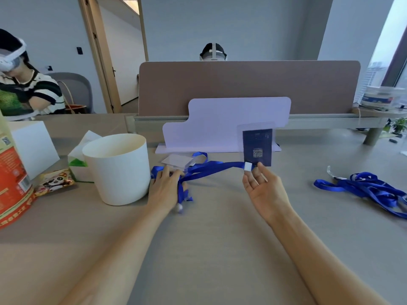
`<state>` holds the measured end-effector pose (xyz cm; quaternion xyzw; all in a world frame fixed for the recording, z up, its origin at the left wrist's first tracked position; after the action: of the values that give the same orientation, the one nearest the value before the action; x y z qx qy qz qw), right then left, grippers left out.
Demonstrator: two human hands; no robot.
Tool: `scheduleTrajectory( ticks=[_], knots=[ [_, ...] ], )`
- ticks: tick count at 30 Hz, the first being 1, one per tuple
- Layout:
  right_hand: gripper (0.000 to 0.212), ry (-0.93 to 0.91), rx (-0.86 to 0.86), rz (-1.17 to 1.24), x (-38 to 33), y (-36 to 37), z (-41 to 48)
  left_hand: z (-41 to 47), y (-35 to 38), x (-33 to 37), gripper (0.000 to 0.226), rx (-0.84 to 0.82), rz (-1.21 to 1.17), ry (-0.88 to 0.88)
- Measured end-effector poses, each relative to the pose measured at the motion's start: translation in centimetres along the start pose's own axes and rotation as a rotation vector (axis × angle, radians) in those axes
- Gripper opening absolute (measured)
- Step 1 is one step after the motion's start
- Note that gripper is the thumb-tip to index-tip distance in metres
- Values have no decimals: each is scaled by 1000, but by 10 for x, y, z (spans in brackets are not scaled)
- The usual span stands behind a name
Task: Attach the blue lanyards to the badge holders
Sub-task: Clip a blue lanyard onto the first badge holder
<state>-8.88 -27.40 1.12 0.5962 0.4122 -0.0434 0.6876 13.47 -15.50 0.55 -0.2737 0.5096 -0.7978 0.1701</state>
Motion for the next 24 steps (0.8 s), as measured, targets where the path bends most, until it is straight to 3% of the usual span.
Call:
scheduleTrajectory(
  ticks=[2, 7, 10, 12, 15, 18, 21, 24],
  knots=[
    [15, -24, 14, 67, -9, -3, 1, -2, -2, 1, 34, 27, -25, 6],
    [10, -58, 67, 148, -27, -20, 4, 1, 8, -1, 45, -181, -75, -29],
    [12, -42, 124, 135, -29, -29, 6, 0, -1, 0, 53, -245, -423, -152],
    [15, -34, 172, 55, -29, -32, 7, -4, -14, 6, 51, -196, -642, -178],
    [12, -23, 215, -59, -26, -31, 7, -14, -38, 21, 44, -22, -575, -151],
    [16, 6, 146, -180, -20, -25, 7, -36, -31, 53, 39, -123, -421, -50],
    [18, 23, 89, -210, -18, -19, 4, -59, -15, 75, 51, -236, -221, 141],
    [16, 2, 72, -229, -20, -17, 3, -72, -23, 82, 42, -200, -302, 221]
  ],
)
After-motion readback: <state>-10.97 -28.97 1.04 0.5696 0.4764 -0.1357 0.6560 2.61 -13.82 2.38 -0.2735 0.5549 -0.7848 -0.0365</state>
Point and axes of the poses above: each hand's wrist, its own z-axis towards the middle knuckle, its own y-axis out of the palm, x = y × z, the point moved 8 cm from there along z, towards the middle knuckle, and after that the axes turned 3 degrees about -y, right-handed, at the moved point
